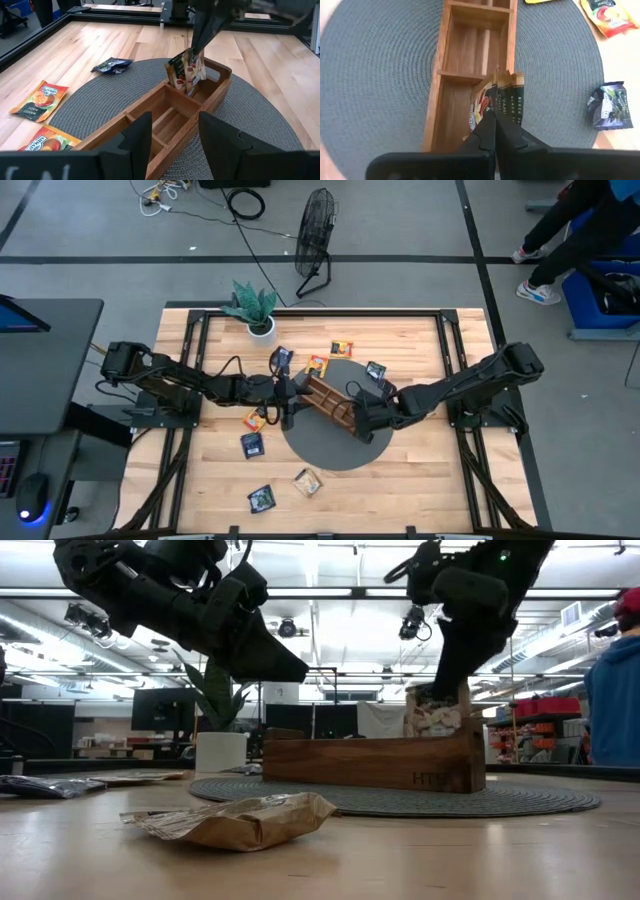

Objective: Pick & Place Tea
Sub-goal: Put the brown tea bag into the right section of the wooden organizer

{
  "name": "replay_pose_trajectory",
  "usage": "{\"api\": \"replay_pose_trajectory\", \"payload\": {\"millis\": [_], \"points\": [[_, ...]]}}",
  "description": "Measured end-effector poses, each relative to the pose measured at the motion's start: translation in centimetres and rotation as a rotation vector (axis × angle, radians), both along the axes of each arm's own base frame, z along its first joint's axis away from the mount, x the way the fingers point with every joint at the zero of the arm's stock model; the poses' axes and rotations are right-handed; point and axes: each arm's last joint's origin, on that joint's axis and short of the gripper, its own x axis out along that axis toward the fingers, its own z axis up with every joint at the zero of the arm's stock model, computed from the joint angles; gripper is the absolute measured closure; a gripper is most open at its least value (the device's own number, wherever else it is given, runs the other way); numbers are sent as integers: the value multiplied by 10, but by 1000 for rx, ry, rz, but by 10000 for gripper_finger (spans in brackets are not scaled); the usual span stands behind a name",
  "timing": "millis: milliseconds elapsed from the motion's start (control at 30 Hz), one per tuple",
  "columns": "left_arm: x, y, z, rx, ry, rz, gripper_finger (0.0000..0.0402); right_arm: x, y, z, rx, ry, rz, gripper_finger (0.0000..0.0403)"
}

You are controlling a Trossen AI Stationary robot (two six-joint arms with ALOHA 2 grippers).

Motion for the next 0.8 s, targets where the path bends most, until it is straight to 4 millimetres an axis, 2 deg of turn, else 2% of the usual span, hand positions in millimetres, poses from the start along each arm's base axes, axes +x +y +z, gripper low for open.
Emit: {"api": "replay_pose_trajectory", "payload": {"millis": [167, 333, 800], "points": [[0, 0, 0, 0, 1, 0, 236, 3, 1, -13, -27, 50, -3, 403], [0, 0, 0, -1, -4, 0, 236, 4, 1, -15, -33, 52, 0, 392], [0, 0, 0, -1, -4, 0, 236, 4, 1, -13, -50, 59, 31, 300]]}}
